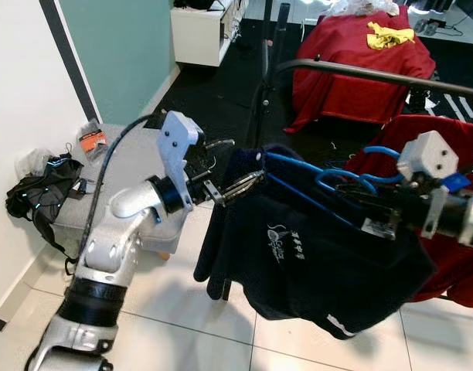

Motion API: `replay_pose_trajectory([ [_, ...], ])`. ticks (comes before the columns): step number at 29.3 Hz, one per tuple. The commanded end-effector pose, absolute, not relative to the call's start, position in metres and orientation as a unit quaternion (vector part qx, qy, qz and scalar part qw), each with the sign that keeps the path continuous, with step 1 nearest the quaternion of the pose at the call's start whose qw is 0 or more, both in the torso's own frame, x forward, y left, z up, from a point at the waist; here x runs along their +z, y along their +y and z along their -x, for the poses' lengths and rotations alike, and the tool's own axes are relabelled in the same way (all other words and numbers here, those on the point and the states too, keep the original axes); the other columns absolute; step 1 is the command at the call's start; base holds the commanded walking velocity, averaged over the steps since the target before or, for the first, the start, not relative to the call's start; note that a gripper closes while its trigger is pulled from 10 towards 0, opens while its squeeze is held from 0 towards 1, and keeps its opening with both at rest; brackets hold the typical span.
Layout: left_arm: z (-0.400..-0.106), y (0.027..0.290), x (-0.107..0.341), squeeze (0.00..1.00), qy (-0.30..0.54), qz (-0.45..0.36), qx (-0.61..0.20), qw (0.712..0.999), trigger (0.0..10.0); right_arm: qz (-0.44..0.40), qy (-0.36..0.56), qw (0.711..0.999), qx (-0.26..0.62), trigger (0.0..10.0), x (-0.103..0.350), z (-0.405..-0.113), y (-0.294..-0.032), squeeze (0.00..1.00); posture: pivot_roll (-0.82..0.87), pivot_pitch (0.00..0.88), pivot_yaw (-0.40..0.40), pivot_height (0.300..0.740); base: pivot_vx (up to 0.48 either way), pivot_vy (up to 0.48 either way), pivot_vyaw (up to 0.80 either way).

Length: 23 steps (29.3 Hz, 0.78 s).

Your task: Hang hanger

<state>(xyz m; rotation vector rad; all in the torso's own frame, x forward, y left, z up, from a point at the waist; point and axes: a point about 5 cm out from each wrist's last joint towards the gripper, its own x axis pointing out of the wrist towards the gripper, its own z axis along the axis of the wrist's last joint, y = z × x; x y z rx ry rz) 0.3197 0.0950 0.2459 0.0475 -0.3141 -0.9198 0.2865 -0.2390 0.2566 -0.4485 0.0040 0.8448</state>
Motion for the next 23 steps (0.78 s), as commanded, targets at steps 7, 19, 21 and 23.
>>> replay_pose_trajectory([
  [7, -0.315, 0.074, 0.229, 0.00, -0.112, -0.012, -0.433, 0.894, 10.0, 0.213, -0.043, 0.888, 0.405, 0.0, 0.263, -0.296, -0.219, 0.00, 0.02, 0.166, -0.013, 0.740, 0.000, 0.000, 0.00],
  [19, -0.326, 0.074, 0.225, 0.00, -0.095, -0.019, -0.351, 0.931, 10.0, 0.200, -0.052, 0.878, 0.431, 0.0, 0.259, -0.295, -0.202, 0.00, 0.02, 0.168, -0.009, 0.740, 0.000, 0.000, 0.00],
  [21, -0.330, 0.077, 0.225, 0.00, -0.094, -0.020, -0.327, 0.940, 10.0, 0.199, -0.052, 0.877, 0.434, 0.0, 0.259, -0.294, -0.201, 0.00, 0.02, 0.168, -0.009, 0.740, 0.000, 0.000, 0.00],
  [23, -0.330, 0.077, 0.225, 0.00, -0.094, -0.020, -0.327, 0.940, 10.0, 0.199, -0.052, 0.877, 0.434, 0.0, 0.259, -0.294, -0.201, 0.00, 0.02, 0.168, -0.009, 0.740, 0.000, 0.000, 0.00],
])
